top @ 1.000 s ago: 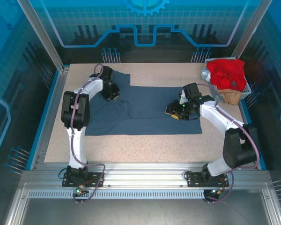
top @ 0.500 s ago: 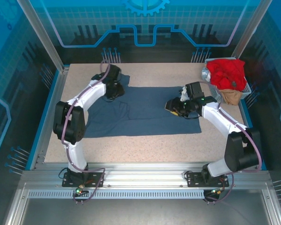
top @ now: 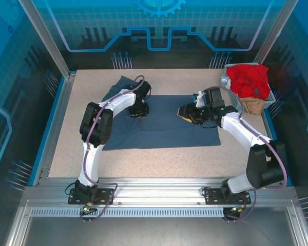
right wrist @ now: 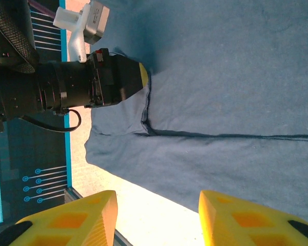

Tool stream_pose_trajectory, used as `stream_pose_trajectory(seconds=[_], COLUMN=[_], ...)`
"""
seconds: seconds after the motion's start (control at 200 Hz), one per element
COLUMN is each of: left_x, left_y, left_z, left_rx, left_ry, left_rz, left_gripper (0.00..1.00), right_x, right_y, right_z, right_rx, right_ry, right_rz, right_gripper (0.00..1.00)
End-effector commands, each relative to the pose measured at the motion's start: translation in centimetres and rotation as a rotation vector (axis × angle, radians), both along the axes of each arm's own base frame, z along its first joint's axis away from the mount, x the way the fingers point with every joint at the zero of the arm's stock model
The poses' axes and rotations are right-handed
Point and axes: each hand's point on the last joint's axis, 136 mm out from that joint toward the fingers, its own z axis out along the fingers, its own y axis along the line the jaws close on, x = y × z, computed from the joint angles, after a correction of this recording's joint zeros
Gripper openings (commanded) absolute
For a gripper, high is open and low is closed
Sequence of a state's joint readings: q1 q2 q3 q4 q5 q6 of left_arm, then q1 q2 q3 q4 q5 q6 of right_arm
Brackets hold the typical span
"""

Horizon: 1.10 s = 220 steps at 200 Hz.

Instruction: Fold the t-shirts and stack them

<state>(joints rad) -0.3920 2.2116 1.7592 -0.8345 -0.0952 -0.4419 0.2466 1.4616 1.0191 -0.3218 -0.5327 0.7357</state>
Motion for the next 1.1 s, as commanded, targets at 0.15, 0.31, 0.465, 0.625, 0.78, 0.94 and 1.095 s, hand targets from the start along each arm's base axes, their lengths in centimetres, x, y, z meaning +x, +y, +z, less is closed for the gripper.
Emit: stream_pose_trajectory(seconds=[0.15,0.31,0.465,0.625,0.78,0.94,1.095], left_x=[-0.2,-0.5,-0.7,-0.5,-0.3,-0.1,0.1], left_y=[0.7,0.7,0.6,0.4,0.2,0.0,-0.1], left_z=[0.0,-0.3,-1.2,-2.0,-2.0,-1.2,1.1], left_rx=[0.066,0.081,0.073,0.070,0.071,0.074,0.072], left_ry=[0.015,0.025,0.040,0.045,0.040,0.015,-0.040], left_rz=[-0.065,-0.077,-0.074,-0.071,-0.073,-0.081,-0.072], left_gripper=[0.26,0.25,0.22,0.17,0.17,0.08,0.00], right_x=[-0.4,-0.3,-0.3,-0.3,-0.4,-0.4,-0.3], right_y=[-0.2,-0.2,-0.2,-0.3,-0.4,-0.4,-0.4], right_z=[0.3,0.2,0.2,0.2,0.2,0.3,0.2], right_rx=[0.028,0.028,0.027,0.023,0.019,0.020,0.018], right_ry=[0.000,0.004,0.005,0.004,0.008,0.005,0.007], right_rz=[-0.001,-0.009,-0.008,-0.009,-0.009,-0.009,-0.011], right_gripper=[0.47,0.47,0.47,0.47,0.47,0.46,0.46])
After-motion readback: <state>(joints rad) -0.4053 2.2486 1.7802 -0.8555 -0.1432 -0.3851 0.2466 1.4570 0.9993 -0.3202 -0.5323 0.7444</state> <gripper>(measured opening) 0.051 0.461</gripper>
